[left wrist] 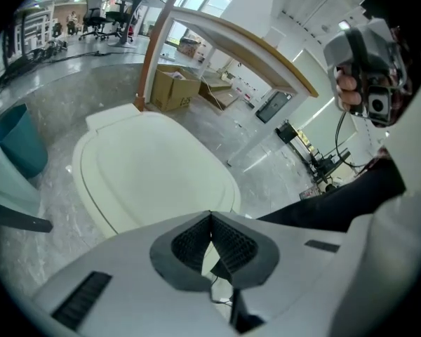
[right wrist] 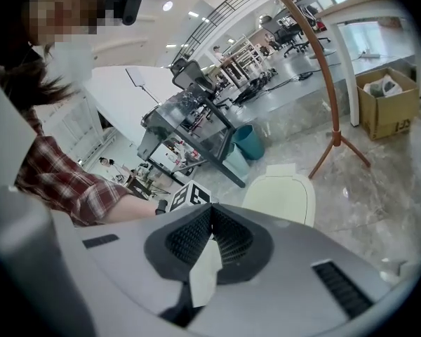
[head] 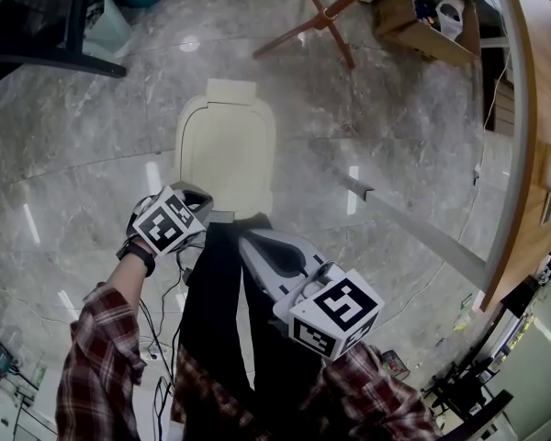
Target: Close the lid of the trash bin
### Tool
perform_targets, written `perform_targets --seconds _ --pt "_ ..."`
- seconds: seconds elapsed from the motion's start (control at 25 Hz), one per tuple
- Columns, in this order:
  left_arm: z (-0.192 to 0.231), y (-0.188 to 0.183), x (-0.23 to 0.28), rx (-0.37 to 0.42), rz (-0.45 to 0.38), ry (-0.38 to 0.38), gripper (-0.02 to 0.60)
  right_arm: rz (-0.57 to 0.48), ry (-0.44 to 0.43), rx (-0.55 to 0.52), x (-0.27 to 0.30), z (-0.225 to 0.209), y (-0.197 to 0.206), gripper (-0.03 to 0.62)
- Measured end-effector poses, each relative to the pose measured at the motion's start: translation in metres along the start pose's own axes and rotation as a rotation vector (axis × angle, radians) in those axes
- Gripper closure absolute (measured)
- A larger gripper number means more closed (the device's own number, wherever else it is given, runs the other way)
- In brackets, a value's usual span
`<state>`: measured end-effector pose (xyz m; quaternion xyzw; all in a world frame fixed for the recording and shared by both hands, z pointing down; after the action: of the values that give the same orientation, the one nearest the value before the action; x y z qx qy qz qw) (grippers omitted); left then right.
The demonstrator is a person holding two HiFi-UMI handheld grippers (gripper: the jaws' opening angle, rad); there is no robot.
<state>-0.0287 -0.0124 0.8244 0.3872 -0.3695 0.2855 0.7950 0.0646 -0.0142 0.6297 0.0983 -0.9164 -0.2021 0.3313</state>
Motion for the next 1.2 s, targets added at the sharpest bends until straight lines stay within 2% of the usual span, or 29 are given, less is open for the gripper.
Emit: perform_targets --seconds 0.2,0.36,0.48,0.68,0.84,1.04,1.2 --pt "0.003 -0.059 -0.065 -0.001 -0.131 -0.099 0.571 -0.046 0.001 -0.077 -0.028 0.03 -0.04 0.582" --pt "-0.003 -0.119 -0.143 0.001 -0.302 -0.187 0.571 -0.107 0.01 -0.155 -0.059 0.06 -0.096 0.582" --pt "-0.016 -0.169 -0.203 -0.002 -0.456 -0.237 0.571 -0.146 0.047 -0.282 -0.084 0.08 -0.138 0.582" --pt "-0.086 -0.25 -0.309 0.038 -0.698 -0.278 0.571 -0.233 0.082 -0.394 -0.152 0.137 -0.184 0.582" --pt "-0.141 -0.295 -0.385 0.092 -0.86 -0.322 0.571 -0.336 0.081 -0.494 -0.203 0.186 -0.212 0.582" --pt "-0.204 -0.319 -0.452 0.162 -0.997 -0.361 0.571 -0.465 0.047 -0.551 -0.252 0.236 -0.227 0.582" --pt "-0.246 -0.321 -0.483 0.188 -1.063 -0.401 0.571 -0.534 0.001 -0.59 -0.278 0.264 -0.225 0.582"
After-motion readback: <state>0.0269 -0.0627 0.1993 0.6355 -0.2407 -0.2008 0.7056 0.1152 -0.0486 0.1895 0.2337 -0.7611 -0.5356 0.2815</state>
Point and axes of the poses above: the fingertips, and each gripper's own axes: x forward along the fingers, z to its left, y out of its underside, the point moved 4 cm from there along -x, backward along the fingers, and after that the axes turned 7 degrees about x, right-handed, at the moved point
